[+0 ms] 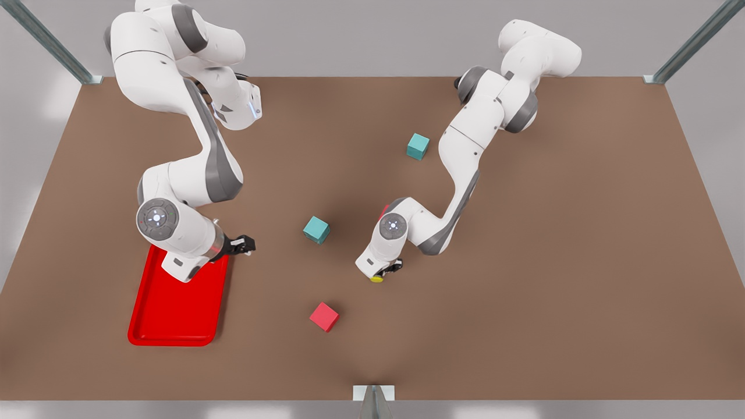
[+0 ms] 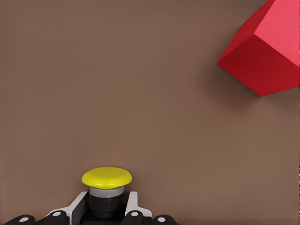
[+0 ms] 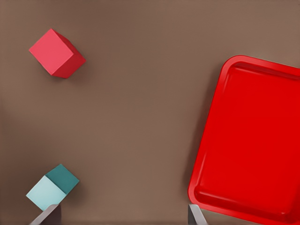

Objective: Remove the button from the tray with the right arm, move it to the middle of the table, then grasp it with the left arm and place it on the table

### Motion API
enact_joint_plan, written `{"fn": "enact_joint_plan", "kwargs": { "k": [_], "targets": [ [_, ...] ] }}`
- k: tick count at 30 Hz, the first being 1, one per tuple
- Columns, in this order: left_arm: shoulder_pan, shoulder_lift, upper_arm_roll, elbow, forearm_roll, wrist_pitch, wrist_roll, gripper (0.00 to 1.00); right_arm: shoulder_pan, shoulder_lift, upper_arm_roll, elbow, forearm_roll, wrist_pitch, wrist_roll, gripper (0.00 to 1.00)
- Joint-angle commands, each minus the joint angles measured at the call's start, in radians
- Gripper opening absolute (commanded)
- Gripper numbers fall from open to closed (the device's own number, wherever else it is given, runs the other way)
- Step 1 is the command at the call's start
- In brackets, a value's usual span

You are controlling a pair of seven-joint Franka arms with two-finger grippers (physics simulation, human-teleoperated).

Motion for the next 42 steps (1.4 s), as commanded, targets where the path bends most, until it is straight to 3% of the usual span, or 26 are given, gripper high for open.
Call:
{"fn": "enact_joint_plan", "kwargs": {
  "k": [1,5,9,18,22,25,31,42],
  "targets": [
    [0.000,-0.002,0.001,0.001,0.001,-0.006,0.021,0.52,-0.003,-0.009,0.000,0.009,0.001,-0.001,-0.021,1.00],
    [-0.002,-0.007,0.010,0.004,0.002,-0.038,0.019,0.50,-0.069,-0.120,-0.006,0.091,-0.004,-0.223,-0.017,1.00],
    [-0.002,-0.008,0.013,0.005,0.002,-0.049,0.019,0.48,-0.293,-0.112,-0.001,0.144,0.033,-0.231,-0.058,1.00],
    [-0.022,-0.079,0.076,0.010,0.005,-0.178,-0.149,0.48,-0.299,-0.109,-0.009,0.143,-0.038,-0.218,-0.050,1.00],
    [-0.192,-0.092,0.364,0.039,0.010,-0.156,-0.844,0.48,-0.322,-0.109,-0.007,0.143,-0.042,-0.218,-0.052,1.00],
    [-0.327,-0.088,0.571,0.039,0.045,-0.142,-1.111,0.48,-0.321,-0.109,-0.007,0.141,-0.041,-0.218,-0.047,1.00],
    [-0.352,-0.071,0.574,0.030,0.465,-0.141,-1.789,0.48,-0.318,-0.109,-0.004,0.143,-0.036,-0.218,-0.047,1.00],
    [-0.375,0.012,0.485,-0.045,0.915,-0.129,-2.070,0.48,-0.322,-0.109,-0.004,0.141,-0.041,-0.218,-0.052,1.00]
  ]
}}
